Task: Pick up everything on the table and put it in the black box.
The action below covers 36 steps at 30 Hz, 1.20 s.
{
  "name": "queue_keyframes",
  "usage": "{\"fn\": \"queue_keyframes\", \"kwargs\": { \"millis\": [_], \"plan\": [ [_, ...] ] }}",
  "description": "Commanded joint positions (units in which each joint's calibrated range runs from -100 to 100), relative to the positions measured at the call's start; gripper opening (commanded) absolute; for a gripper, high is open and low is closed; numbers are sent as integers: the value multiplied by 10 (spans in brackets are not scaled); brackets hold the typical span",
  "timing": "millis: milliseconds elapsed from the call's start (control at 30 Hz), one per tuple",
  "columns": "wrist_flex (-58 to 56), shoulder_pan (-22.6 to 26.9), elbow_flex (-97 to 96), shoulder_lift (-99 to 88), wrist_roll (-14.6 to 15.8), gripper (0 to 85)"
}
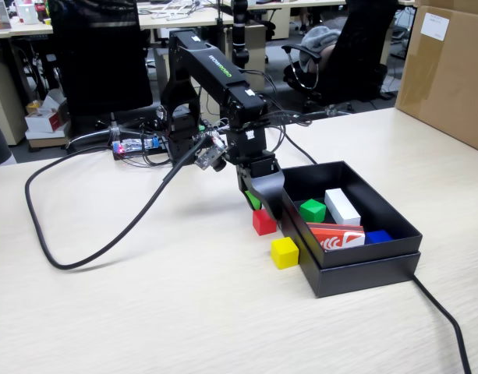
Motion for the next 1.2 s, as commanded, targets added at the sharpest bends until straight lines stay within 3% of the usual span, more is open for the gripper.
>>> {"fn": "queue_keyframes", "kwargs": {
  "millis": [0,233,500,567,833,1000,1167],
  "plan": [
    [26,2,19,7,2,461],
    [32,3,14,39,-1,411],
    [31,1,-10,50,6,138],
    [21,0,-10,43,12,33],
    [-98,2,39,-135,27,33],
    [-200,23,208,-245,39,33],
    [-221,79,435,-141,62,36]
  ]
}}
